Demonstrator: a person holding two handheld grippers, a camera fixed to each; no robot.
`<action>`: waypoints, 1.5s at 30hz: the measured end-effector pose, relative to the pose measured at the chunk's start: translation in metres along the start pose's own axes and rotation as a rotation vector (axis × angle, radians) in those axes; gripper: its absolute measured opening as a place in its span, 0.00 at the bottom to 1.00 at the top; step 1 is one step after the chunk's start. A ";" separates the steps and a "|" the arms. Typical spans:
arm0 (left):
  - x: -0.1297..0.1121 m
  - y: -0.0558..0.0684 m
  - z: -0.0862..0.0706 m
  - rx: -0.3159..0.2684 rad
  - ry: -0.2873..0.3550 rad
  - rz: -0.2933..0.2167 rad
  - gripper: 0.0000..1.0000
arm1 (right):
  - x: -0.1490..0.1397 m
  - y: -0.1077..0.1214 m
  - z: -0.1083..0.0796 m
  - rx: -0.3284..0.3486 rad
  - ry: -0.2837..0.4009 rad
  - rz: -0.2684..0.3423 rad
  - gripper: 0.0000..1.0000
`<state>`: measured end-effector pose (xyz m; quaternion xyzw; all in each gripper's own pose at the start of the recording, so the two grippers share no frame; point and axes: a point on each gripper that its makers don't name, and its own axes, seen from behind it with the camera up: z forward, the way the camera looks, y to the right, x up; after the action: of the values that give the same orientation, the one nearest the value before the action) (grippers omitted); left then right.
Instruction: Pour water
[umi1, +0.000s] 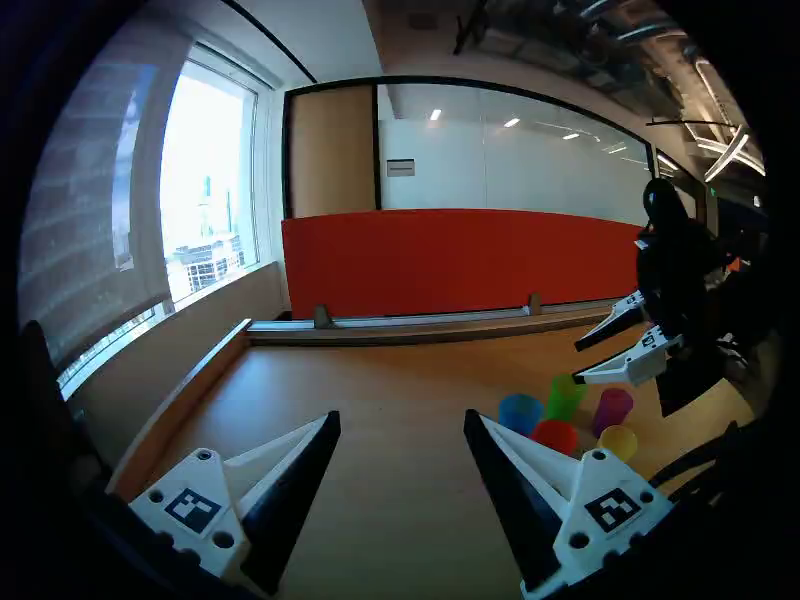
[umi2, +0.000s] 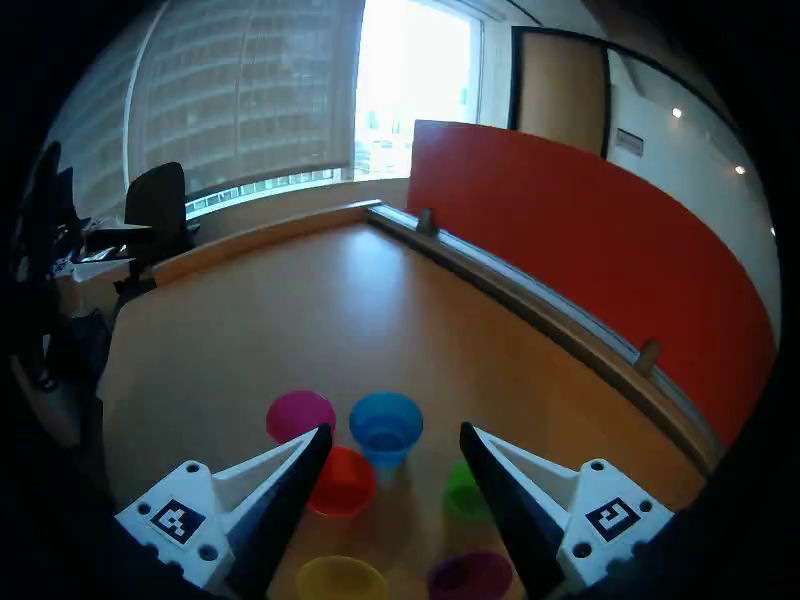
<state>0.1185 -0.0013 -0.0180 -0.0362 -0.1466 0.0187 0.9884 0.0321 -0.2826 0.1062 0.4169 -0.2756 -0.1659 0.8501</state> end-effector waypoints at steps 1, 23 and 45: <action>-0.001 0.000 0.000 0.000 -0.002 -0.001 0.92 | -0.002 0.000 0.004 0.004 -0.007 -0.001 0.99; -0.014 -0.001 0.008 -0.004 -0.014 -0.008 0.92 | -0.036 -0.010 0.066 0.046 -0.160 0.003 0.99; -0.012 -0.002 0.007 0.004 -0.009 -0.015 0.92 | -0.047 -0.013 0.093 0.045 -0.250 0.043 1.00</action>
<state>0.1050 -0.0038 -0.0146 -0.0329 -0.1510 0.0119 0.9879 -0.0619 -0.3236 0.1271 0.4059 -0.3919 -0.1922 0.8029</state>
